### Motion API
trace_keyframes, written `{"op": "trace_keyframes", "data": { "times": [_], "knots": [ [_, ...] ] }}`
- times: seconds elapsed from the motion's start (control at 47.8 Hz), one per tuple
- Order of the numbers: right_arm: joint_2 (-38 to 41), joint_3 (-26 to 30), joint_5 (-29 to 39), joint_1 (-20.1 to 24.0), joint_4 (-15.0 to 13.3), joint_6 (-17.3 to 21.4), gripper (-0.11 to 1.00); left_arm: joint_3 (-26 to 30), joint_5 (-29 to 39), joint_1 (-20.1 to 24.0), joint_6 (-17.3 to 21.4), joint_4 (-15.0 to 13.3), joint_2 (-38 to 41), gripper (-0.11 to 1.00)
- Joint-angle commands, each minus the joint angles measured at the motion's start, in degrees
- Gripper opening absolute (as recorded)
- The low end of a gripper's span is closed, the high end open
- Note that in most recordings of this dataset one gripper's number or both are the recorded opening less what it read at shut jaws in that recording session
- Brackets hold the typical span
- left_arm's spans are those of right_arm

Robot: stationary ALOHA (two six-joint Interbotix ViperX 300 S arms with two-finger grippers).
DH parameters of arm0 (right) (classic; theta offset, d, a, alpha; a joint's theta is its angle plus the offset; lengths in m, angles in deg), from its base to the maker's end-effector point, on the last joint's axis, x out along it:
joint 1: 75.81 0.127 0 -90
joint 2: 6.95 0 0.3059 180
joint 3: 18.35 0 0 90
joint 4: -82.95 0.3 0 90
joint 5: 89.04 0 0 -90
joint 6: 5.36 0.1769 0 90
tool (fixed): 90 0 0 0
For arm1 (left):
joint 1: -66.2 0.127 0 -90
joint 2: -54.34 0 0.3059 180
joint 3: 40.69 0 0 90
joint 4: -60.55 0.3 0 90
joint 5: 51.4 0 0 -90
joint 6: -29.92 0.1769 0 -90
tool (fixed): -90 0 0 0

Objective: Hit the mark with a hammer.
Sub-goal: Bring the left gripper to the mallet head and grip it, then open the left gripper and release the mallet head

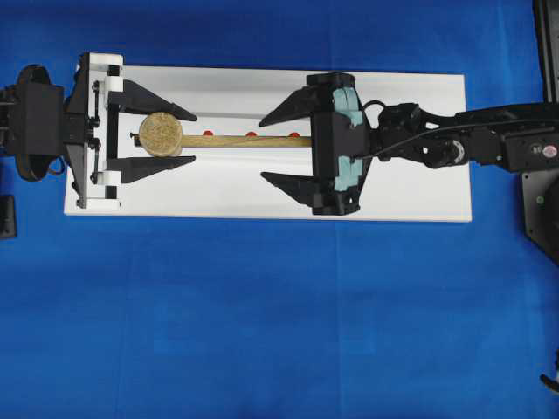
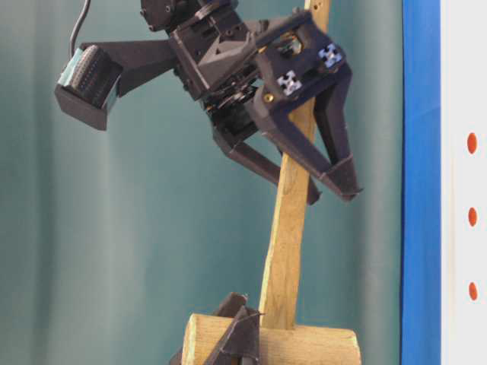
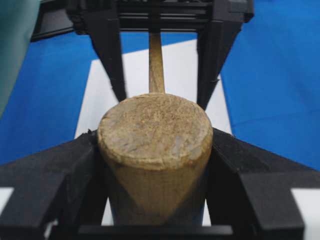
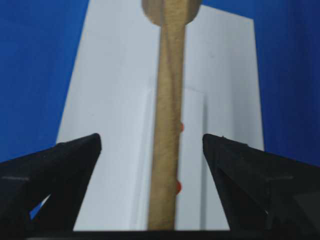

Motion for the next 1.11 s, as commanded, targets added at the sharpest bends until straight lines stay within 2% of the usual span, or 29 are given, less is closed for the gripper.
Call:
{"op": "trace_keyframes", "data": {
  "times": [0.0,0.188,0.314,0.439,0.669,0.795,0.962,0.983,1.087],
  "knots": [
    [-0.62,1.41,-1.32,0.00,0.18,0.09,0.82,1.67,-0.44,-0.44,-0.09,-0.18,-0.88,0.45],
    [-0.62,1.49,-1.58,-0.09,0.18,0.09,0.26,1.76,-0.44,-0.79,-0.18,-0.18,-0.62,0.45],
    [-0.62,1.49,-1.67,-0.09,0.44,0.18,0.02,1.85,-0.44,-0.70,0.00,-0.09,-0.62,0.45],
    [-0.62,1.49,-1.85,0.00,0.97,0.18,0.00,1.58,-0.53,-0.53,0.97,-0.09,-0.79,0.45],
    [-0.62,1.41,-2.02,0.00,1.23,0.18,0.00,1.41,-0.44,-0.53,-0.97,-0.18,-1.05,0.45],
    [-0.62,1.41,-2.02,-0.09,1.49,0.18,0.00,1.41,-0.53,-0.53,-2.55,-0.18,-1.14,0.45],
    [-1.14,1.05,-2.02,0.00,2.11,0.18,0.00,1.32,-0.44,-0.53,-6.59,-0.18,-1.14,0.46],
    [-1.23,1.05,-2.02,-0.09,2.20,0.18,0.00,1.32,-0.44,-0.62,-7.03,-0.09,-1.14,0.48],
    [-1.58,0.88,-1.85,0.00,2.55,0.18,0.00,1.23,-0.35,-0.53,-7.47,-0.18,-1.23,0.78]
  ]
}}
